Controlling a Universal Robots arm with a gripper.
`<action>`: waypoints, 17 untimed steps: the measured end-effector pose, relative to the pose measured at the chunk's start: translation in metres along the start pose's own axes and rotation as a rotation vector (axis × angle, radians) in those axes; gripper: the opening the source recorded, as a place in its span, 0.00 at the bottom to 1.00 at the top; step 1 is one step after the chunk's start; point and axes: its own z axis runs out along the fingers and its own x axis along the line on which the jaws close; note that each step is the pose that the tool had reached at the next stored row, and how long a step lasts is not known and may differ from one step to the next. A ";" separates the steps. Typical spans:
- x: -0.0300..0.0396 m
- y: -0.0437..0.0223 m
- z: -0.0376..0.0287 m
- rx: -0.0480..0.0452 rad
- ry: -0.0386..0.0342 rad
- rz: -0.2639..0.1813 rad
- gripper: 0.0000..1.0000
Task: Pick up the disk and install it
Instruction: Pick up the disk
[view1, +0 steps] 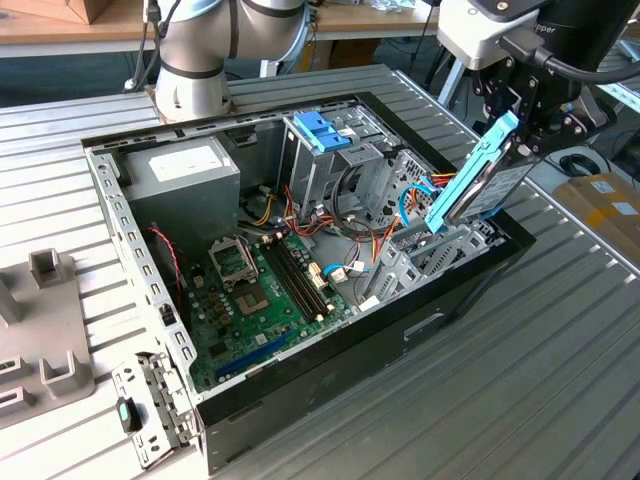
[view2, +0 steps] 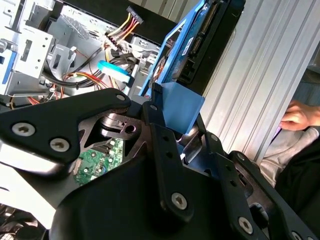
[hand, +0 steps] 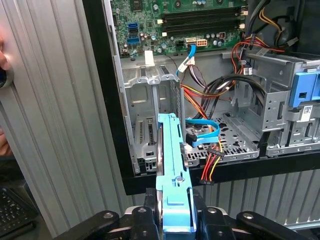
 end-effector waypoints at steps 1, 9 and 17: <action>0.0000 0.0001 0.0000 0.0000 0.0001 0.000 0.37; 0.0001 0.0003 0.0003 -0.0027 0.0003 0.000 0.37; 0.0001 0.0006 0.0008 -0.0587 0.0060 0.003 0.37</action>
